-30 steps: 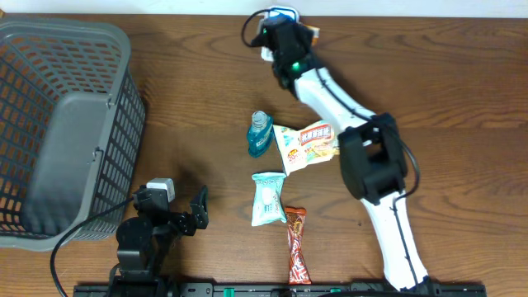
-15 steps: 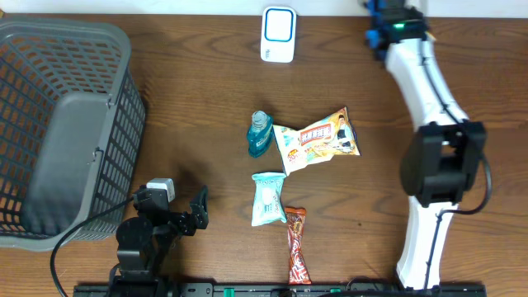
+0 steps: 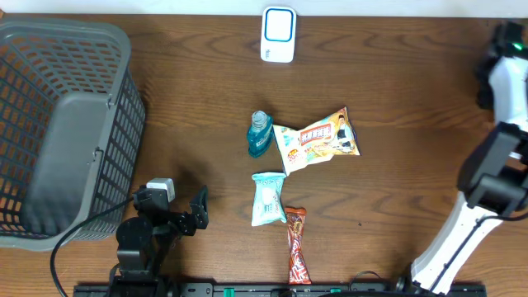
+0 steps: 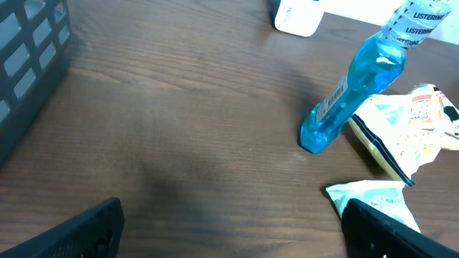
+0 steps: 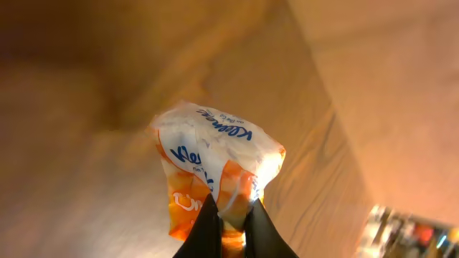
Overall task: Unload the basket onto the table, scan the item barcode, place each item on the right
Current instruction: 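Move the Kleenex pack to the right table edge and release it, then move the right gripper to the white-orange snack bag and grasp it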
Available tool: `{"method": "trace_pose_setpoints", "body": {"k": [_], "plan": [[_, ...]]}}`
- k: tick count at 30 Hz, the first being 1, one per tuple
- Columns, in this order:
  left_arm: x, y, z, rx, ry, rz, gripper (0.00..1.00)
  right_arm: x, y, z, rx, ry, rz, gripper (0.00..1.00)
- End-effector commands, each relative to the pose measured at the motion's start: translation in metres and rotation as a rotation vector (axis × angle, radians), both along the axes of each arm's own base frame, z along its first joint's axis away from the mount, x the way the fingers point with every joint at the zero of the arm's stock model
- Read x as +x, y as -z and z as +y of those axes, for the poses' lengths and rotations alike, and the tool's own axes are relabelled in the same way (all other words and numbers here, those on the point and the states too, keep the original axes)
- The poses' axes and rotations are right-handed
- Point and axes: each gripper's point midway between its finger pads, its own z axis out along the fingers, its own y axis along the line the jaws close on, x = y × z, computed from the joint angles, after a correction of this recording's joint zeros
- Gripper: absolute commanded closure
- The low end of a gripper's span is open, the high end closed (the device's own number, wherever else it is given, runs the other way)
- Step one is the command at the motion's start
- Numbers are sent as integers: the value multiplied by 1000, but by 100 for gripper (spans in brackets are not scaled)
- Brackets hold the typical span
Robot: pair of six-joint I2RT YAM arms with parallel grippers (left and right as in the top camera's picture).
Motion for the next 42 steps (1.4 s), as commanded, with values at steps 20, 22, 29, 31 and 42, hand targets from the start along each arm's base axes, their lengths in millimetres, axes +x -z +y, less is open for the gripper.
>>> {"method": "trace_pose_setpoints", "body": {"k": [20,22,29,31,42], "plan": [[-3,6,-1,-2,7,22,4,-29,-39,13,582,272,-555,1],[-3,6,-1,-2,7,23,4,-19,-62,41,685,271,-641,1],[-3,6,-1,-2,6,23,4,-12,-101,180,1156,568,-657,1],[-3,6,-1,-2,7,23,4,-8,-104,216,1252,562,-603,1],[-3,6,-1,-2,7,23,4,14,-88,364,1174,155,-432,1]]}}
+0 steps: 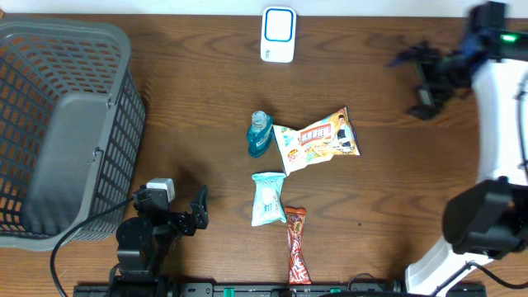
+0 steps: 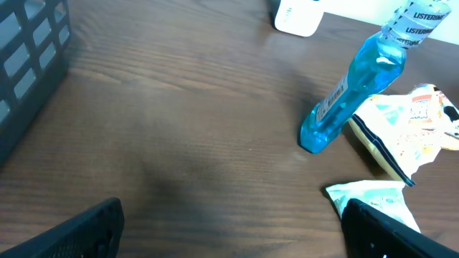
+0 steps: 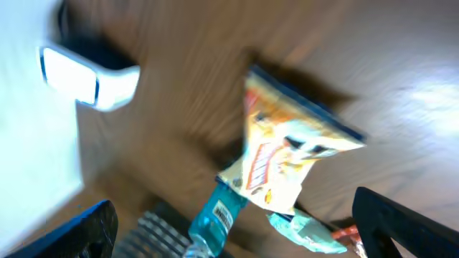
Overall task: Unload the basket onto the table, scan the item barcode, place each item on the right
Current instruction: 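Move the right gripper to the white-orange snack bag and grasp it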
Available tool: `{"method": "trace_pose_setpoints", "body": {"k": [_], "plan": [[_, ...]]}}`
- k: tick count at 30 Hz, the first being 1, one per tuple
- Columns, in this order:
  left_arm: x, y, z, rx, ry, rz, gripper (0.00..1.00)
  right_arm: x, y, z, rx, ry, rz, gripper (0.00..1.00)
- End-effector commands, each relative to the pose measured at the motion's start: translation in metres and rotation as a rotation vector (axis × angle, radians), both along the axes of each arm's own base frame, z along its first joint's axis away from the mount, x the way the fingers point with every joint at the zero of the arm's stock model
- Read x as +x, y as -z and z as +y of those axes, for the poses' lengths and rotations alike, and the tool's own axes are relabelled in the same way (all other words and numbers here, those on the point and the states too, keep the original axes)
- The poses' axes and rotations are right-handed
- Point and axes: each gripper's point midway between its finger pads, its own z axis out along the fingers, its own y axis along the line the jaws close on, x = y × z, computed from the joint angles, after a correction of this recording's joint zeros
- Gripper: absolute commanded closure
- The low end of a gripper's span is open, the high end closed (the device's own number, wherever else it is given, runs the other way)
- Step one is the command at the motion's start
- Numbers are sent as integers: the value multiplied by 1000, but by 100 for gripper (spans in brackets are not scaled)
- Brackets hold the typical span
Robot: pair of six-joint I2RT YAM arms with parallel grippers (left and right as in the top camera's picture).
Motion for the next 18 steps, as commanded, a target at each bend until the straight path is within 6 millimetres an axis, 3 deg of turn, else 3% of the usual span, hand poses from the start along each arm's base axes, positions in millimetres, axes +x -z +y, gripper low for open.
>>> {"method": "trace_pose_setpoints", "body": {"k": [1,5,12,18], "plan": [[-3,6,-1,-2,7,23,3,5,14,52,-100,-104,-22,1],[-3,6,-1,-2,7,23,4,-2,29,90,-232,-165,-10,1],[-3,6,-1,-2,7,22,4,-35,70,128,-328,28,200,1],[-3,6,-1,-2,6,23,4,-42,117,138,-364,63,330,1]]}}
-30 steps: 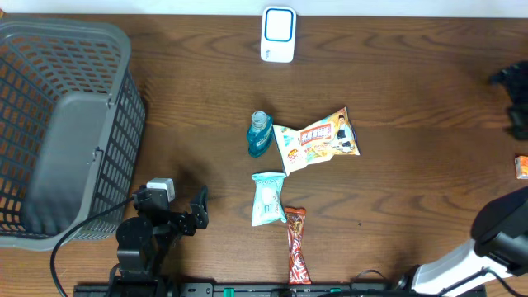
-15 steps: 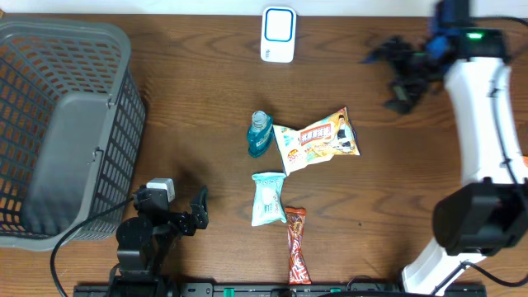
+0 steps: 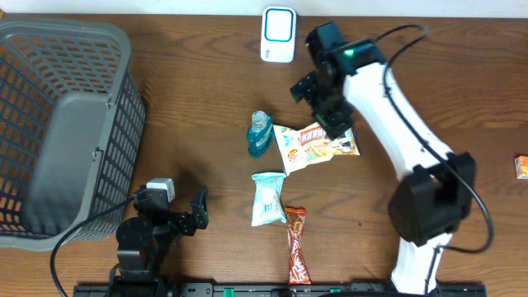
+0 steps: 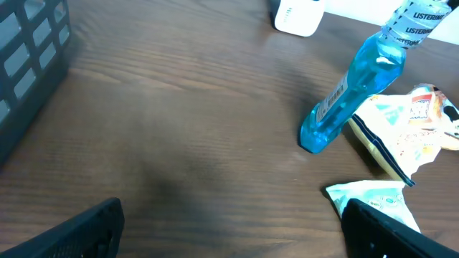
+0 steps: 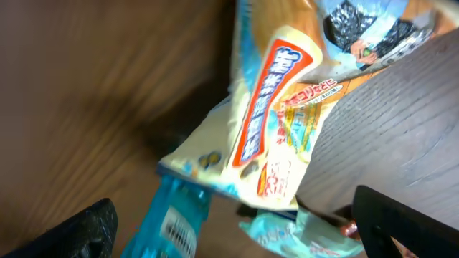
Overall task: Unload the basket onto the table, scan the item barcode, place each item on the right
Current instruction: 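Move the right gripper to the white-orange snack bag and grasp it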
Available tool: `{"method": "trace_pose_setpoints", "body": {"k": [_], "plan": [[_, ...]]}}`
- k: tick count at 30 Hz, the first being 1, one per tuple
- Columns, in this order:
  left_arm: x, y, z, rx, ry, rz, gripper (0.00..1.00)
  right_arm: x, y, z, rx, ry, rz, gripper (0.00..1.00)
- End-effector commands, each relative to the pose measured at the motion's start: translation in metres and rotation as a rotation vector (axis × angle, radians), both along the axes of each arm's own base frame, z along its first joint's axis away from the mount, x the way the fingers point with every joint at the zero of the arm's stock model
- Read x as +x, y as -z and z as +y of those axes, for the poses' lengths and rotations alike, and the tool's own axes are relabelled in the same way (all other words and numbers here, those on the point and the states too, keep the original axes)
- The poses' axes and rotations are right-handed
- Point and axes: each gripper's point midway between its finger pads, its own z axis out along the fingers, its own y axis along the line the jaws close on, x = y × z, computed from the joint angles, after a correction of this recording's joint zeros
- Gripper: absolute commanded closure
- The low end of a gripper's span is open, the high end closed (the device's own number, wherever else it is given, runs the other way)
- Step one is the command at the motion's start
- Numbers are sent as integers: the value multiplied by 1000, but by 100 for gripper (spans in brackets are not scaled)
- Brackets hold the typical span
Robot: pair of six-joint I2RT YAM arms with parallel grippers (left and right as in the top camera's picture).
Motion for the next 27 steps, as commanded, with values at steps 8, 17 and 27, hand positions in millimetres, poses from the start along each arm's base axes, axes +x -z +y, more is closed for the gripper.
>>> {"method": "trace_pose_setpoints", "body": {"k": [8,17,27], "plan": [[-3,6,-1,-2,7,23,4,-21,102,-15,-160,80,270,27],[-3,6,-1,-2,7,23,4,-13,87,-28,-115,2,246,98],[-3,6,-1,-2,7,23,4,25,2,-26,272,-427,-74,99]]}}
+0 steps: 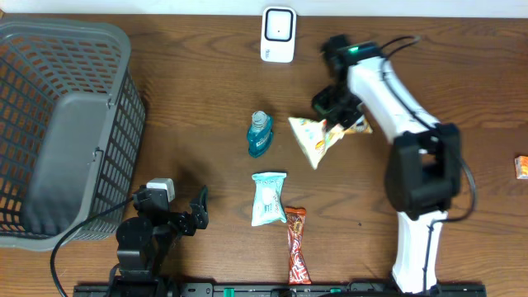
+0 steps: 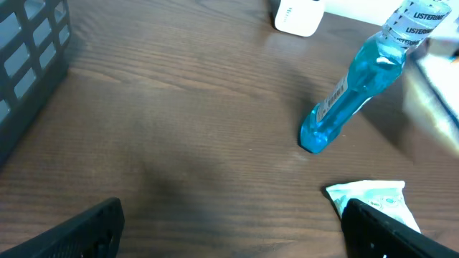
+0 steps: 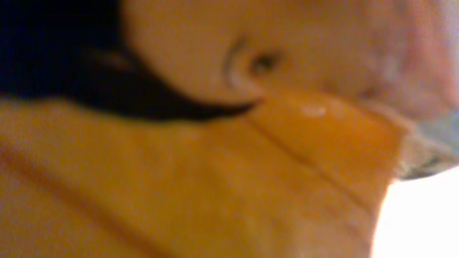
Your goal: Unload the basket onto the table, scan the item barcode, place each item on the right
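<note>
The yellow snack bag (image 1: 314, 137) sits tilted and folded at mid-table, one end raised. My right gripper (image 1: 335, 114) is at that raised end, shut on it. The right wrist view is filled by the bag's blurred orange print (image 3: 215, 179); the fingers are hidden there. The white-and-blue scanner (image 1: 279, 35) stands at the table's far edge. My left gripper (image 2: 229, 233) rests open and empty near the front left (image 1: 177, 216). In the left wrist view the bag (image 2: 430, 93) is a pale blur at the right.
A blue mouthwash bottle (image 1: 260, 134) stands left of the bag. A teal packet (image 1: 268, 199) and a red-brown bar (image 1: 297, 256) lie nearer the front. A grey basket (image 1: 58, 124) fills the left side. A small orange packet (image 1: 521, 166) lies at the right edge.
My right gripper was open over the flat snack bag; now it is shut on the bag's right end. The bag has been lifted, folded and shifted slightly right, away from the bottle.
My right gripper was shut on an orange-and-white tissue packet far to the right. Then it was open at the back right, without the packet. Then it hung open above the snack bag, with the packet lying at the table's right edge. Now it grips the bag. The left arm stayed still.
</note>
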Available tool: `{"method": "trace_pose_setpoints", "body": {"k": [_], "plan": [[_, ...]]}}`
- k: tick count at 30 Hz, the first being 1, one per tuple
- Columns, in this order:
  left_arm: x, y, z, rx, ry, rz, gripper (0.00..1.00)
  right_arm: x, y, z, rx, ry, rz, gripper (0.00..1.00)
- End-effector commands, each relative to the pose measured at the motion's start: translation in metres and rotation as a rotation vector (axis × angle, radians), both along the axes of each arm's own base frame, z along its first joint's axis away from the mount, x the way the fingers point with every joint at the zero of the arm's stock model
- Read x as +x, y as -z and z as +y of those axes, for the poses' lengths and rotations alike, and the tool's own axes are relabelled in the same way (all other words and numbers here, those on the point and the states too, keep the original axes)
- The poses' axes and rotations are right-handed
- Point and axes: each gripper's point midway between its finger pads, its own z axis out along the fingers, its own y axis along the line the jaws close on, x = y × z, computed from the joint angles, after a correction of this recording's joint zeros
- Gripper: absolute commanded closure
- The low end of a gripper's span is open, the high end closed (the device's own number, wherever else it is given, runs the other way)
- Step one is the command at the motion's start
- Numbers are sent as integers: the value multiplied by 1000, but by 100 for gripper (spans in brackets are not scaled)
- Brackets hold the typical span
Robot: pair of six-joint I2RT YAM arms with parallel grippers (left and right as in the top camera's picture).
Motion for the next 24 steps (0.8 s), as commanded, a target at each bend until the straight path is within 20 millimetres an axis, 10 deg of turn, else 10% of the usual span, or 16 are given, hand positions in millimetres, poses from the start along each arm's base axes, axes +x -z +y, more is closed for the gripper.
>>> {"method": "trace_pose_setpoints", "body": {"k": [1,6,12,24], "plan": [[-3,6,-1,-2,7,23,4,11,-57,25,340,-343,-212,99],[-3,6,-1,-2,7,22,4,10,-122,69,845,-753,-567,99],[-3,6,-1,-2,7,23,4,-11,-189,80,1257,-765,-747,99],[-3,6,-1,-2,7,23,4,-47,-208,77,1395,-247,-170,99]]}}
